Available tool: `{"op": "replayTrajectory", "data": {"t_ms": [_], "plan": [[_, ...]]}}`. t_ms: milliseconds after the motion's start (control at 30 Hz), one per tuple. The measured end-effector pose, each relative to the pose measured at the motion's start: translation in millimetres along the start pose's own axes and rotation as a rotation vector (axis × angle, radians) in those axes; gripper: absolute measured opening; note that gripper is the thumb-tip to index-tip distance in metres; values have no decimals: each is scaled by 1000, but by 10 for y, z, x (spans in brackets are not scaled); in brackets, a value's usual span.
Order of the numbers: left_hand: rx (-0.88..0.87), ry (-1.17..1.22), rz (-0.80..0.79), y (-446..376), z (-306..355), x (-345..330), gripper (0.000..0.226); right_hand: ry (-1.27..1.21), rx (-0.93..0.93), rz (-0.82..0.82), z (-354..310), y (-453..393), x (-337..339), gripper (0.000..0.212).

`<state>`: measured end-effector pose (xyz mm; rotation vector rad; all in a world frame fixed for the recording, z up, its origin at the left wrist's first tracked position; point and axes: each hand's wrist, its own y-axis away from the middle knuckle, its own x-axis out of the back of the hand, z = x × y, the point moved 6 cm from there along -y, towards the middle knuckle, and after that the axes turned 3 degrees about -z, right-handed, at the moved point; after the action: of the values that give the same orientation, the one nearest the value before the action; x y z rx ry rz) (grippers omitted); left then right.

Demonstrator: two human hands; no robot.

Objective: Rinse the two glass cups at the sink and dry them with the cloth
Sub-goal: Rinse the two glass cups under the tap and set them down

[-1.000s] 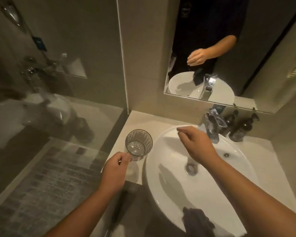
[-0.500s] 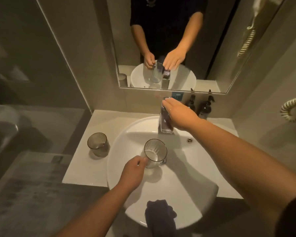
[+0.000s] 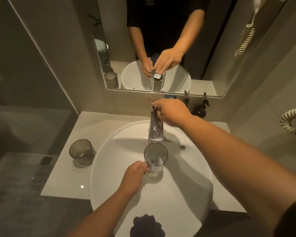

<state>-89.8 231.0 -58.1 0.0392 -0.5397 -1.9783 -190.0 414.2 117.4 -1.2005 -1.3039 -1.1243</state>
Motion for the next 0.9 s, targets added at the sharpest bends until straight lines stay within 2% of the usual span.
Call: {"op": "replayTrajectory", "data": {"t_ms": [100, 400, 533, 700, 767, 900], "plan": [[4, 12, -12, -48, -31, 16, 38, -1, 13, -79, 18, -93, 99, 41], [55, 126, -33, -206, -16, 51, 33, -77, -52, -96, 13, -67, 71, 42], [95, 51, -139, -189, -19, -105, 36, -101, -69, -88, -2, -48, 86, 43], [75, 123, -60, -260, 64, 67, 37, -118, -80, -81, 7, -40, 77, 42], [57, 88, -99, -277, 225, 19, 37, -130, -85, -76, 0, -42, 77, 42], [57, 14, -131, -212, 96, -39, 33, -130, -100, -88, 10, -29, 75, 43]]}}
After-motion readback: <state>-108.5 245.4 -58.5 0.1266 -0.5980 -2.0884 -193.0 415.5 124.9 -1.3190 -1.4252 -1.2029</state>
